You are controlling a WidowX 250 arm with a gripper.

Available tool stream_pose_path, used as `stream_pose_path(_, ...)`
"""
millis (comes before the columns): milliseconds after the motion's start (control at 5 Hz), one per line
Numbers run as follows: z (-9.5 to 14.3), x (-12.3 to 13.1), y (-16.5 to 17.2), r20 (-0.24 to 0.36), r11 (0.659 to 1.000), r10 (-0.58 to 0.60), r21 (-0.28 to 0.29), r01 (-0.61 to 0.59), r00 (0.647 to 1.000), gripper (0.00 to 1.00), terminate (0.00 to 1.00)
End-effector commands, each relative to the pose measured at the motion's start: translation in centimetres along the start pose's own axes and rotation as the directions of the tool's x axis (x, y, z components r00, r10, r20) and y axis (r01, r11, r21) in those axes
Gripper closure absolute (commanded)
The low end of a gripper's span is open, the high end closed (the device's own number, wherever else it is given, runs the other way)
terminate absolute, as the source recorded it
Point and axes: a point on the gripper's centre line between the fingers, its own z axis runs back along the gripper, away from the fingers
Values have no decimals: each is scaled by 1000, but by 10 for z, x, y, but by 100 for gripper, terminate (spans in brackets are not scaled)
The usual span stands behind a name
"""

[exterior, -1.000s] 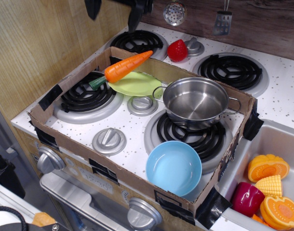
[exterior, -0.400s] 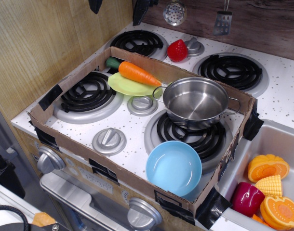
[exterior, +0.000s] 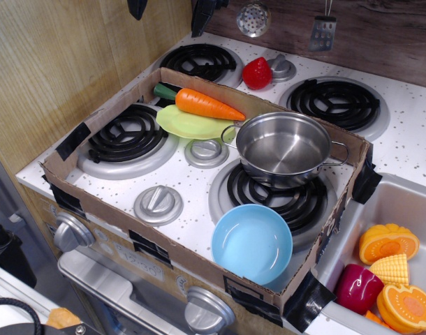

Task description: Put carrot on plate

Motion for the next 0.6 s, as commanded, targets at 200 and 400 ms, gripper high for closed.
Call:
stream_pose_path(200, 23, 11, -5, 67, 1000, 23, -11, -22, 997, 0, 0)
stream_pose_path(400, 23, 11, -5, 67, 1000, 23, -11, -22, 997, 0, 100)
